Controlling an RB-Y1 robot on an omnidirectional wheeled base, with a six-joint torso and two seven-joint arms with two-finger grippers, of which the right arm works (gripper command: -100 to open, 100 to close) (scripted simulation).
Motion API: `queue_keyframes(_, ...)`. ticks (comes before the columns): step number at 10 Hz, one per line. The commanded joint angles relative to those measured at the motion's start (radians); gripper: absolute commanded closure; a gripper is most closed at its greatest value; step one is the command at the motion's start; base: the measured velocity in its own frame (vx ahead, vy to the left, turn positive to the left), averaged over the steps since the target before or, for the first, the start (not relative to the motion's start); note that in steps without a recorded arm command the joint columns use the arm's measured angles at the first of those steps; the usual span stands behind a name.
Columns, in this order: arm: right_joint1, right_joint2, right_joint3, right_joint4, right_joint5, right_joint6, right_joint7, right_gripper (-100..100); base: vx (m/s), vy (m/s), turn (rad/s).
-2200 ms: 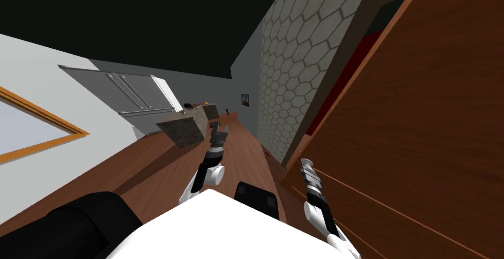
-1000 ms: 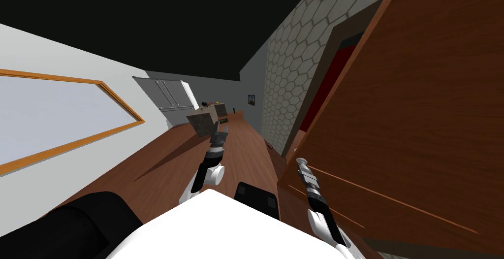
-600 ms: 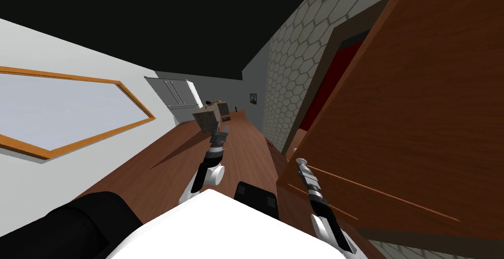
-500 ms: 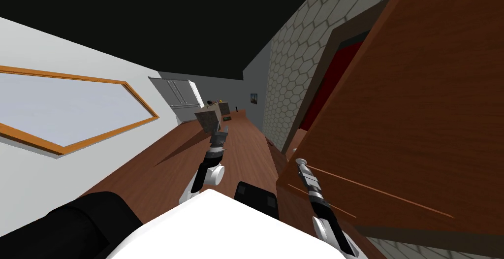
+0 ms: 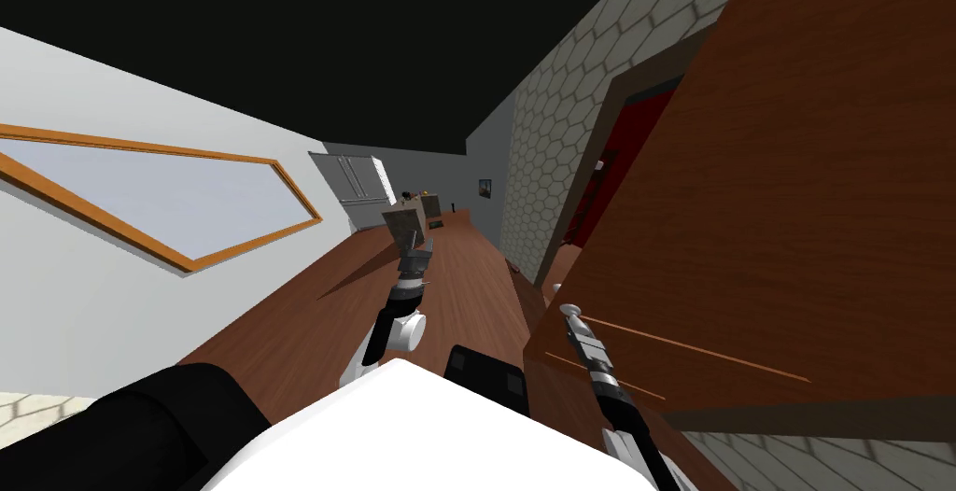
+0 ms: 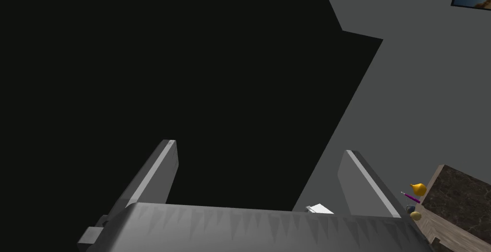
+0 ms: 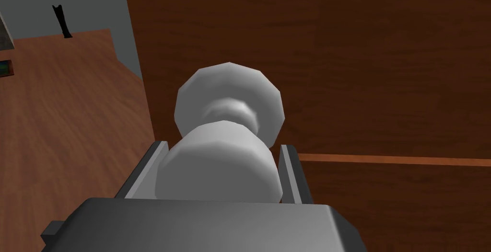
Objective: Pull the door open
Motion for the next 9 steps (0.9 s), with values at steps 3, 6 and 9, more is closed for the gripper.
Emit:
queue_keyframes(3, 0.02, -0.026, 0.027, -0.001, 0.015, -0.043, -0.034, 100, -0.183, -0.058, 0.106)
queue_keyframes(6, 0.038, -0.052, 0.053, 0.002, 0.029, -0.084, -0.067, 100, -0.202, -0.06, 0.115)
queue_keyframes(9, 0.052, -0.073, 0.074, 0.005, 0.04, -0.115, -0.093, 100, -0.182, -0.068, 0.094)
